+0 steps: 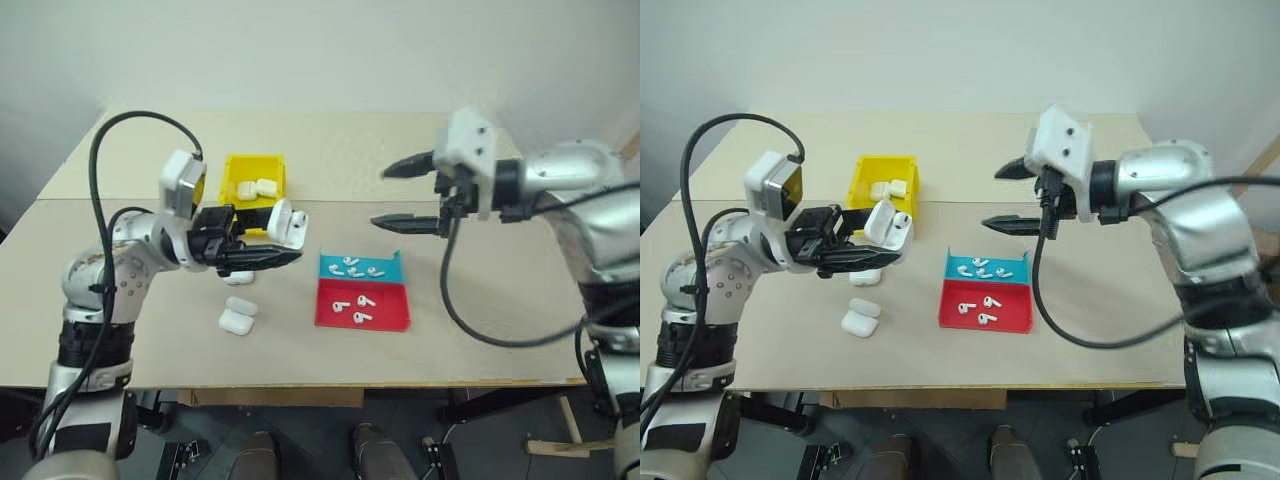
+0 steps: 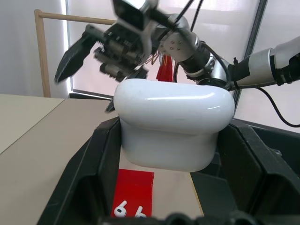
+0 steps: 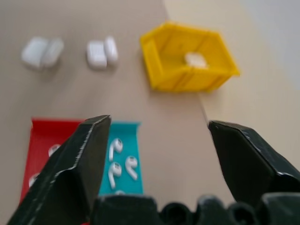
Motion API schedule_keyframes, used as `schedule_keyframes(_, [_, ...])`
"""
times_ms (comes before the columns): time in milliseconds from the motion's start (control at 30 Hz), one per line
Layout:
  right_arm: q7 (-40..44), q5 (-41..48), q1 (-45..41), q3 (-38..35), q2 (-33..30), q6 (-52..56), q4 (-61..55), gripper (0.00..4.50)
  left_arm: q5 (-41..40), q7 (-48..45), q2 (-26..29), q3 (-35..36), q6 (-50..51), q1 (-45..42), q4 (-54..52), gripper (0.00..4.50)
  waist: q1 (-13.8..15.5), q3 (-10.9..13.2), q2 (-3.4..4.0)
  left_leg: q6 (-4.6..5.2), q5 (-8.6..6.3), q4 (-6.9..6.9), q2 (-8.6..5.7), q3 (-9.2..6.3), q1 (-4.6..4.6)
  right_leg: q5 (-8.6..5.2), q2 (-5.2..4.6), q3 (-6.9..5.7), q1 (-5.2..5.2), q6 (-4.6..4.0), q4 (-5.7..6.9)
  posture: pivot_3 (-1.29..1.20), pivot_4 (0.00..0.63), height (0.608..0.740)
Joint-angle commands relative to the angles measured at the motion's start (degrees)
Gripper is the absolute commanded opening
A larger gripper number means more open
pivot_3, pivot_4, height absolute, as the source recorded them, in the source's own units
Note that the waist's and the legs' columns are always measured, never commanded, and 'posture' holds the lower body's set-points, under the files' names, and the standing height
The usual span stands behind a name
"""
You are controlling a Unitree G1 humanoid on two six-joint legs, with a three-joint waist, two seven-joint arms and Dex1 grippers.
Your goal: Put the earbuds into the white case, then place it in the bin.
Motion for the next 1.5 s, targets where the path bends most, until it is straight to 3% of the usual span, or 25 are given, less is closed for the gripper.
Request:
schedule_keyframes(33, [7.1, -7.84, -7.24, 5.18, 4.29, -13.0, 13.59, 3.3, -1.78, 1.64, 0.43, 2.46, -0.4, 1.78, -4.44, 2.8, -0.65, 0.03, 0.04, 0.0, 0.0, 0.01, 0.0, 0.02, -0.01, 0.0, 0.0, 0.03, -0.01, -0.01, 0.0, 0.0, 0.15, 0.74])
schedule_keyframes(200, [13.16, -16.01, -12.98, 10.65, 10.89, -26.52, 31.51, 3.3, -2.71, 3.75, 0.92, 3.68, 0.05, 4.23, -7.31, 2.8, -0.75, 0.06, 0.06, -0.01, 0.0, 0.02, -0.01, 0.01, -0.03, 0.03, -0.03, 0.02, -0.02, -0.03, 0.01, 0.0, 0.15, 0.74])
schedule_keyframes(300, [13.79, -19.7, -15.58, 11.7, 14.26, -32.2, 40.6, 2.7, -3.32, 4.89, 1.16, 4.39, 0.39, 5.13, -8.6, 2.8, -0.61, 0.07, 0.06, -0.01, 0.0, 0.02, -0.01, -0.01, 0.0, 0.04, -0.04, 0.0, 0.01, -0.04, 0.03, 0.0, 0.15, 0.74])
schedule_keyframes(400, [13.02, -22.58, -17.69, 11.81, 16.88, -36.05, 47.37, 1.74, -3.95, 6.15, 1.75, 5.22, 0.64, 6.43, -10.16, 2.8, -0.68, 0.08, 0.08, -0.02, 0.01, 0.03, -0.02, -0.02, -0.01, 0.05, -0.06, -0.01, 0.0, -0.04, 0.06, 0.0, 0.15, 0.74])
schedule_keyframes(667, [15.95, -28.99, -19.31, 13.45, 19.77, -44.08, 55.99, 1.74, -5.1, 8.75, 2.72, 6.29, 0.33, 9.03, -12.97, 2.8, -0.81, 0.12, 0.15, -0.02, 0.0, 0.01, -0.02, -0.03, 0.05, 0.07, -0.05, -0.01, 0.02, -0.07, 0.11, 0.0, 0.15, 0.74])
schedule_keyframes(1367, [5.48, -39.75, -17.2, 13.49, 23.5, -47.15, 63.89, 1.74, -5.07, 10.0, 3.8, 7.06, -0.89, 10.97, -13.76, 2.8, -0.92, 0.12, 0.16, -0.03, 0.01, 0.01, -0.02, -0.03, 0.15, 0.09, -0.05, 0.0, 0.09, -0.09, 0.18, 0.0, 0.15, 0.74])
schedule_keyframes(1500, [5.4, -40.01, -16.74, 13.23, 23.68, -46.21, 63.82, 0.64, -5.15, 9.96, 3.95, 7.2, -1.0, 11.03, -13.83, 2.8, -0.94, 0.12, 0.16, -0.03, 0.01, 0.01, -0.02, -0.03, 0.21, 0.09, -0.04, 0.0, 0.14, -0.09, 0.2, 0.0, 0.15, 0.74])
